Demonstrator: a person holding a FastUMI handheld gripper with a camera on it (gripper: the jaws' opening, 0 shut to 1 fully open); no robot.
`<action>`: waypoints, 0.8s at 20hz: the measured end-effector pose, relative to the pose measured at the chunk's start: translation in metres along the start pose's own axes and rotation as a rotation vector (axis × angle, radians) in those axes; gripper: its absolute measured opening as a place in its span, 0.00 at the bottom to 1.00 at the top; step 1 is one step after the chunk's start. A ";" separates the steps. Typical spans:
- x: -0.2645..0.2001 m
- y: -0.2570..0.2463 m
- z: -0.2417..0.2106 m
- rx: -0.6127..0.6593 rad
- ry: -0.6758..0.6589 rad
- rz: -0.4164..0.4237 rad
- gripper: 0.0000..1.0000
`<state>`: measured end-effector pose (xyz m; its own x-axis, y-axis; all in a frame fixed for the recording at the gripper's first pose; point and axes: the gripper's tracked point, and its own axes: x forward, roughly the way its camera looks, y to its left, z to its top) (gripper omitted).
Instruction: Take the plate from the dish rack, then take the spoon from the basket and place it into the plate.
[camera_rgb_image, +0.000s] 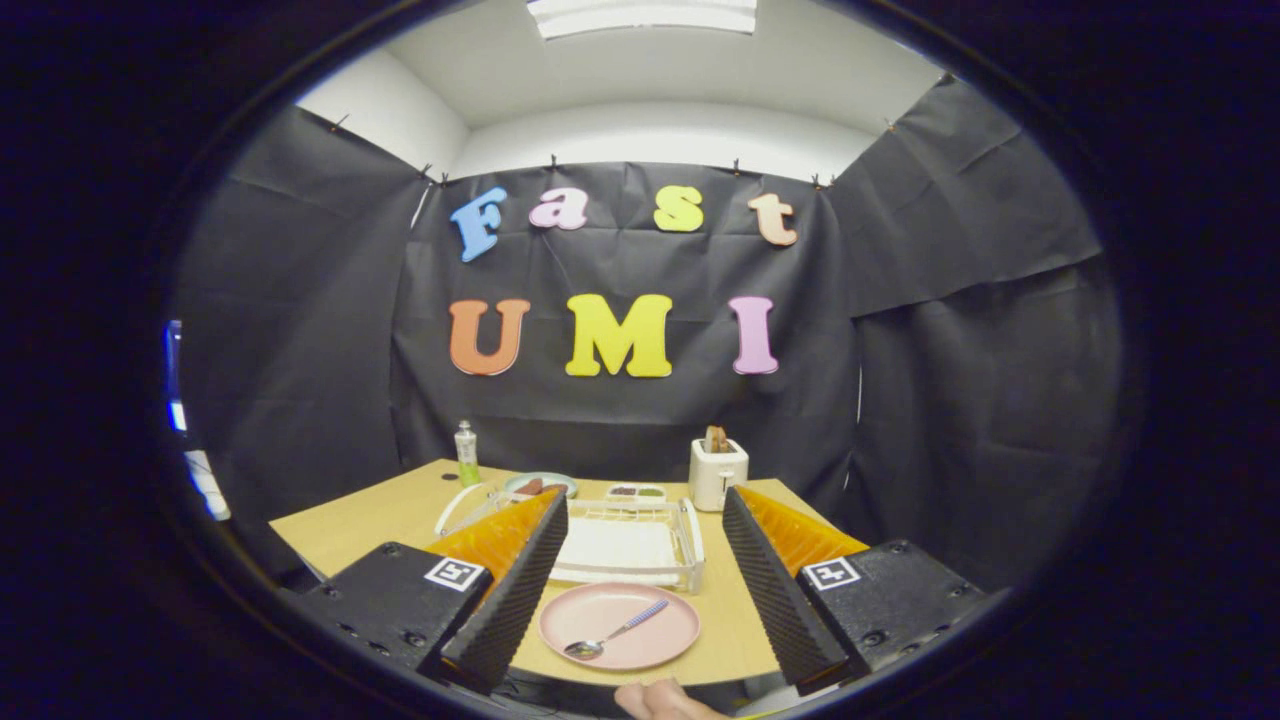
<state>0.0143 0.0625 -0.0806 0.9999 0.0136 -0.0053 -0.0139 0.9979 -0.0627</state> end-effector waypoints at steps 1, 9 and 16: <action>-0.004 0.002 0.000 0.001 -0.001 0.003 1.00; -0.010 -0.010 -0.006 0.063 0.011 0.008 1.00; -0.012 -0.027 0.000 0.131 -0.015 -0.009 1.00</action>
<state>0.0030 0.0351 -0.0787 0.9999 0.0046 0.0096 -0.0052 0.9977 0.0682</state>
